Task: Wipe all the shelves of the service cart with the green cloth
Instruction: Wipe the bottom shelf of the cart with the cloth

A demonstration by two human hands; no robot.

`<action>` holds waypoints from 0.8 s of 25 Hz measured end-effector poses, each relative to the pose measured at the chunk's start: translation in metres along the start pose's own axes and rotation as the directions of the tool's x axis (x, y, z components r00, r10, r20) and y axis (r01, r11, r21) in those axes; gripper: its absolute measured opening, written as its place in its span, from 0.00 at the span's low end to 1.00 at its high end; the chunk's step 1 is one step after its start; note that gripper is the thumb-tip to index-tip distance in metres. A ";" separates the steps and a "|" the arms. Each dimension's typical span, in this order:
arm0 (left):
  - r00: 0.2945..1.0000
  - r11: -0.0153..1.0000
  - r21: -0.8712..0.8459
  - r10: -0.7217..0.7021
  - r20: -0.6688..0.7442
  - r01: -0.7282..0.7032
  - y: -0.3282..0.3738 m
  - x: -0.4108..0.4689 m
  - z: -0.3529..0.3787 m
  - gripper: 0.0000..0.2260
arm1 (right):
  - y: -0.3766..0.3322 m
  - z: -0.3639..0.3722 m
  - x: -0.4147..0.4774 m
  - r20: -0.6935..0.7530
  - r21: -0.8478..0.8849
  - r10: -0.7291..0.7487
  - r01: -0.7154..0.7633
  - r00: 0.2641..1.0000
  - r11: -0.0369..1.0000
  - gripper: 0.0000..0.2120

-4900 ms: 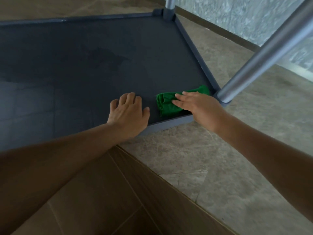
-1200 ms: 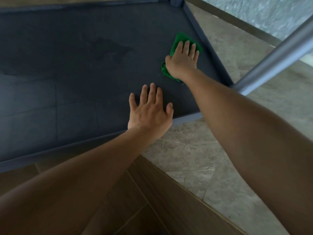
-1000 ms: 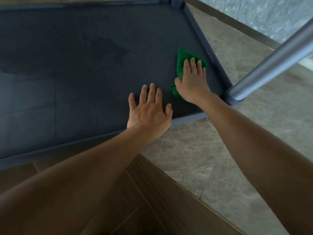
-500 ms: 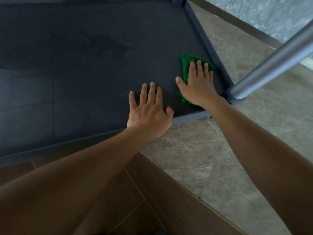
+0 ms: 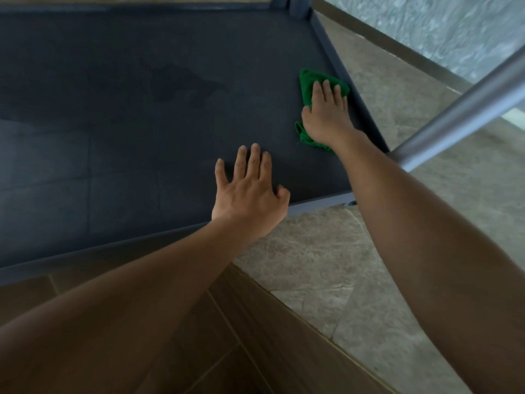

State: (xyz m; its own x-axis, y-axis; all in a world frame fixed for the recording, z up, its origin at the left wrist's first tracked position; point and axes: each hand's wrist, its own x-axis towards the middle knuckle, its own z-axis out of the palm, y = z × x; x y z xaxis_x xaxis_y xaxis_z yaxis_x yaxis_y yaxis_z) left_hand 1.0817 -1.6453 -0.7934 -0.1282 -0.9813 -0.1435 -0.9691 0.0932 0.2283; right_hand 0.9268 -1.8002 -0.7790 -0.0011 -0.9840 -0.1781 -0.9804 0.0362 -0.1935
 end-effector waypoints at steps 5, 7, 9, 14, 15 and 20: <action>1.000 1.000 0.000 -0.005 0.001 0.005 0.001 0.000 -0.002 0.30 | 0.005 0.012 -0.077 0.028 0.005 0.019 -0.019 0.999 1.000 0.30; 1.000 1.000 0.007 -0.005 -0.003 0.005 0.001 0.000 -0.002 0.30 | 0.010 0.016 -0.101 0.046 -0.007 0.038 -0.038 0.998 0.999 0.30; 1.000 1.000 0.015 -0.002 -0.008 0.002 0.001 -0.001 -0.001 0.30 | 0.012 0.018 -0.110 0.062 -0.009 0.061 -0.060 0.996 0.998 0.30; 1.000 1.000 0.020 0.003 0.009 -0.004 0.000 -0.003 0.002 0.31 | 0.012 0.015 -0.080 0.025 -0.023 0.074 -0.073 0.997 0.997 0.32; 1.000 1.000 0.020 0.004 0.010 -0.005 0.000 -0.003 0.002 0.31 | 0.014 0.012 -0.068 0.020 -0.028 0.066 -0.066 0.998 0.997 0.32; 1.000 1.000 0.011 0.006 0.015 -0.006 0.001 0.000 0.001 0.31 | 0.012 -0.008 -0.018 0.032 -0.012 0.105 -0.105 0.994 0.994 0.31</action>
State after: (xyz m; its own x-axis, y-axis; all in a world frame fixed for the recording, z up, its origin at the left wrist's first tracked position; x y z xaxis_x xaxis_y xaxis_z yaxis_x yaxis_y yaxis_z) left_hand 1.0807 -1.6445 -0.7943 -0.1369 -0.9781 -0.1567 -0.9706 0.1009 0.2184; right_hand 0.9131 -1.7834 -0.7705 -0.0981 -0.9687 -0.2279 -0.9772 0.1372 -0.1623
